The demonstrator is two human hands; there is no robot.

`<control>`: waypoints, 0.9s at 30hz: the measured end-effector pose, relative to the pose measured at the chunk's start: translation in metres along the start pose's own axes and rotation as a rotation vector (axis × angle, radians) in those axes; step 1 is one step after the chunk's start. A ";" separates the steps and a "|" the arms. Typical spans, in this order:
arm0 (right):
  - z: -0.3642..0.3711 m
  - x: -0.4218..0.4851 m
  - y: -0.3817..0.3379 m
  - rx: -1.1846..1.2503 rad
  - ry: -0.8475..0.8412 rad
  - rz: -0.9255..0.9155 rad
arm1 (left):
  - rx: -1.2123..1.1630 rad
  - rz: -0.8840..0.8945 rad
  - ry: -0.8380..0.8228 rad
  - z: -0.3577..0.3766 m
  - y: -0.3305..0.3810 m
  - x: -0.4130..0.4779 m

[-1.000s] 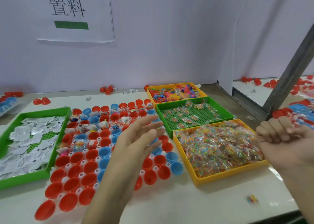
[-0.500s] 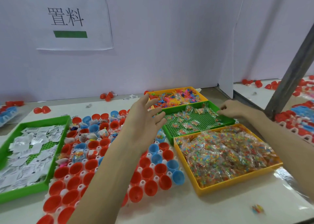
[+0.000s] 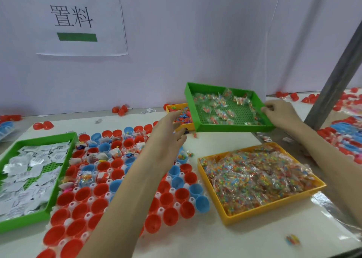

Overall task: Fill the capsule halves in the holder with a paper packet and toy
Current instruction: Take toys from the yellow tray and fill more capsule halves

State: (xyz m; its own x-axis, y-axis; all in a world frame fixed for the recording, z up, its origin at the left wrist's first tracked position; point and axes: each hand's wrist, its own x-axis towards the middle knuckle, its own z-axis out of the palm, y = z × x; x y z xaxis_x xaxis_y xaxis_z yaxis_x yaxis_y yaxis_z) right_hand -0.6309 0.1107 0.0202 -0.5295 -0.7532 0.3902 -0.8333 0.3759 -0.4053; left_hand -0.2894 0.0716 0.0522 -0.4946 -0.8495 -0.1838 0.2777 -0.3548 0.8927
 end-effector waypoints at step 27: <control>-0.047 -0.129 0.017 0.193 0.313 -0.029 | 0.928 0.564 -0.245 -0.005 -0.039 -0.003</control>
State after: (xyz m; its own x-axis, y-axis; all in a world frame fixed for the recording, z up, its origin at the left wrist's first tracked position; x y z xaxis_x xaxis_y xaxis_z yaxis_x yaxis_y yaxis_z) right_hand -0.5839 0.2391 0.0017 -0.5537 -0.5491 0.6260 -0.8194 0.2254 -0.5271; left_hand -0.2946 0.0860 0.0157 -0.6692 -0.6608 0.3397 -0.1589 0.5739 0.8033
